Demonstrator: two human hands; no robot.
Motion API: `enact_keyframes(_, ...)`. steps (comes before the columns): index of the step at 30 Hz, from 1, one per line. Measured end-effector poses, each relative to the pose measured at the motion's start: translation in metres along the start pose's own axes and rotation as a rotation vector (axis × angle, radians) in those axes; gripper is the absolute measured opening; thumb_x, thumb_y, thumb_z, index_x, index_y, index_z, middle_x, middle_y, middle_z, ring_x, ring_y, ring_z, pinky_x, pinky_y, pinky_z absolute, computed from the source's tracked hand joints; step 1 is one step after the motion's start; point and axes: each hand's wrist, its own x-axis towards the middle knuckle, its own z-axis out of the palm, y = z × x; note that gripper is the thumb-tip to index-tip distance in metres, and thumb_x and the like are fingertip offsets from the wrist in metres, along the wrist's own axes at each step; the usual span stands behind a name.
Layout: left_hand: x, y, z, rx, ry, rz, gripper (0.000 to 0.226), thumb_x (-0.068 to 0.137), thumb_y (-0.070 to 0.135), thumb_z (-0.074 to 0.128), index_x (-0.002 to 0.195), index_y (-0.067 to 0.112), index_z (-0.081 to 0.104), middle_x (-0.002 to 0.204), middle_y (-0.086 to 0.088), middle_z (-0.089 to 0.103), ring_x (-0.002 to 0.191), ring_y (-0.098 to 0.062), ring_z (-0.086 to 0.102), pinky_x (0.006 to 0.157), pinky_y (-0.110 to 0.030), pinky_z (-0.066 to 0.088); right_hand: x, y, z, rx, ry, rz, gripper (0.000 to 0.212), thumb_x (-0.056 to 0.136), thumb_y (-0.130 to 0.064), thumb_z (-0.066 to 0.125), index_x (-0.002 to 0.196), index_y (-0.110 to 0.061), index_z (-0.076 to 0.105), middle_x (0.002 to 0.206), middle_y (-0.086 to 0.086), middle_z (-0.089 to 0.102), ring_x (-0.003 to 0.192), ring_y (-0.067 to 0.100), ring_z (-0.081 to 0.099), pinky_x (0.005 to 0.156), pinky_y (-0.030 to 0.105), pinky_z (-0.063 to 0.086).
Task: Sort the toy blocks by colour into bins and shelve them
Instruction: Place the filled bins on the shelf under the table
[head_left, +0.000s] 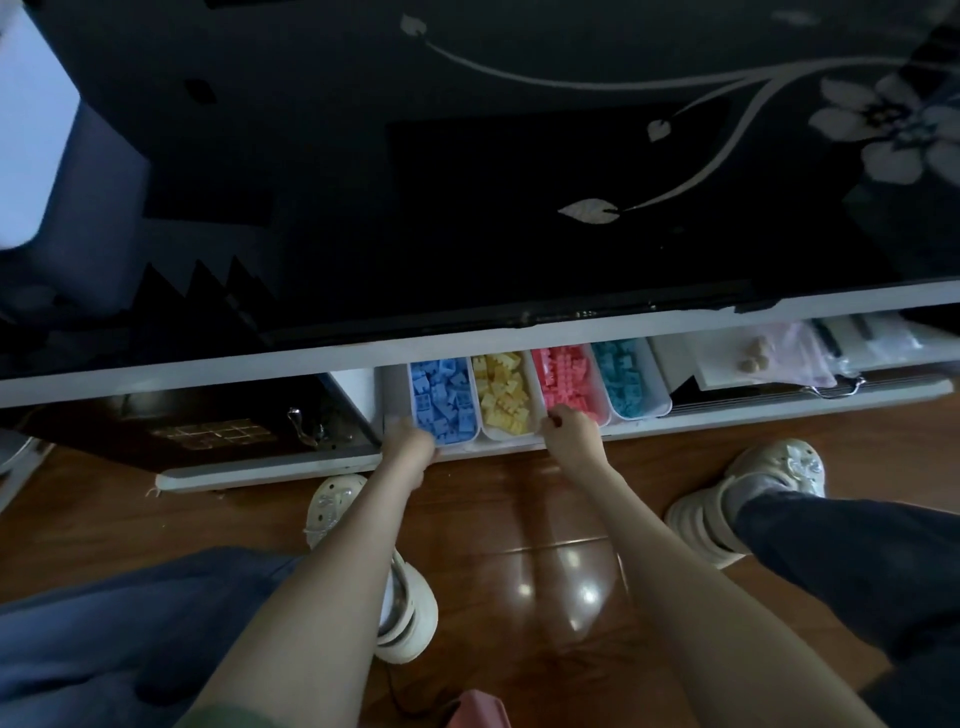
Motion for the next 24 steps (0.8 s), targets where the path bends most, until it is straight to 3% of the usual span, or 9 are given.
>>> enact_keyframes(3, -0.008, 0.0, 0.001, 0.161, 0.055, 0.061, 0.012, 0.096, 0.006, 0.042, 0.104, 0.014, 0.048, 0.093, -0.002, 0.055, 0.076, -0.015, 0.053, 0.057, -0.026, 0.048, -0.005, -0.004, 0.001, -0.083, 0.029, -0.017, 0.028, 0.094, -0.011, 0.043, 0.114, 0.003, 0.056, 0.103, 0.016, 0.058, 0.095, 0.029, 0.052, 0.071, 0.03, 0.044)
enact_keyframes(5, -0.016, 0.0, 0.002, 0.212, 0.117, 0.094, 0.018, 0.091, 0.004, 0.051, 0.107, 0.011, 0.05, 0.103, -0.005, 0.059, 0.08, -0.018, 0.056, 0.049, -0.023, 0.042, -0.012, -0.011, 0.003, -0.168, 0.069, -0.04, 0.034, 0.095, -0.014, 0.042, 0.126, -0.001, 0.049, 0.123, 0.018, 0.05, 0.116, 0.032, 0.043, 0.092, 0.039, 0.04)
enact_keyframes(8, -0.036, 0.006, 0.008, 0.299, 0.198, 0.127, 0.04, 0.082, 0.003, 0.063, 0.12, 0.003, 0.049, 0.121, -0.009, 0.053, 0.101, -0.024, 0.057, 0.062, -0.026, 0.053, -0.022, -0.022, 0.009, -0.243, 0.13, -0.099, 0.039, 0.095, -0.015, 0.043, 0.132, -0.003, 0.043, 0.13, 0.016, 0.045, 0.12, 0.03, 0.038, 0.099, 0.039, 0.036)
enact_keyframes(10, -0.052, 0.009, 0.012, 0.461, 0.194, 0.231, 0.049, 0.082, 0.008, 0.065, 0.126, 0.003, 0.046, 0.129, -0.013, 0.045, 0.113, -0.028, 0.051, 0.082, -0.033, 0.054, -0.029, -0.032, 0.013, -0.247, 0.132, -0.144, 0.039, 0.093, -0.013, 0.044, 0.13, -0.001, 0.044, 0.129, 0.016, 0.045, 0.119, 0.03, 0.038, 0.099, 0.038, 0.037)
enact_keyframes(13, -0.079, 0.019, 0.009, 0.626, 0.144, 0.485, 0.049, 0.089, 0.018, 0.058, 0.133, 0.005, 0.042, 0.13, -0.015, 0.045, 0.117, -0.03, 0.047, 0.092, -0.038, 0.049, -0.045, -0.056, 0.011, -0.153, 0.126, -0.253, 0.025, 0.093, -0.013, 0.045, 0.113, -0.002, 0.055, 0.116, 0.014, 0.054, 0.111, 0.029, 0.047, 0.087, 0.036, 0.044)
enact_keyframes(16, -0.108, 0.043, -0.011, 0.741, 0.052, 0.592, 0.044, 0.095, 0.02, 0.046, 0.137, 0.008, 0.041, 0.126, -0.013, 0.055, 0.11, -0.029, 0.057, 0.082, -0.035, 0.05, -0.063, -0.08, -0.002, -0.061, 0.164, -0.44, 0.012, 0.094, -0.012, 0.047, 0.09, -0.006, 0.057, 0.085, 0.009, 0.058, 0.073, 0.022, 0.053, 0.054, 0.026, 0.033)
enact_keyframes(20, -0.154, 0.082, -0.054, 0.877, -0.049, 0.634, 0.037, 0.098, 0.028, 0.041, 0.13, 0.01, 0.045, 0.101, -0.007, 0.059, 0.082, -0.021, 0.058, 0.064, -0.03, 0.042, -0.09, -0.107, -0.036, 0.032, 0.195, -0.626, 0.012, 0.093, -0.01, 0.05, 0.099, -0.006, 0.06, 0.066, -0.003, 0.055, 0.049, 0.005, 0.045, 0.045, 0.018, 0.034)
enact_keyframes(22, -0.178, 0.098, -0.075, 0.883, -0.095, 0.674, 0.028, 0.098, 0.027, 0.039, 0.117, 0.01, 0.052, 0.08, -0.002, 0.055, 0.069, -0.017, 0.053, 0.058, -0.028, 0.04, -0.106, -0.125, -0.05, 0.108, 0.149, -0.709, 0.014, 0.093, -0.006, 0.049, 0.097, -0.01, 0.061, 0.064, -0.001, 0.057, 0.047, 0.012, 0.048, 0.046, 0.022, 0.037)
enact_keyframes(24, -0.199, 0.111, -0.094, 0.839, -0.097, 0.74, 0.025, 0.097, 0.025, 0.038, 0.113, 0.013, 0.055, 0.084, -0.002, 0.057, 0.069, -0.013, 0.054, 0.055, -0.025, 0.04, -0.124, -0.148, -0.061, 0.235, 0.099, -0.798, 0.019, 0.092, -0.002, 0.048, 0.093, -0.015, 0.061, 0.067, 0.005, 0.06, 0.051, 0.022, 0.052, 0.048, 0.032, 0.041)
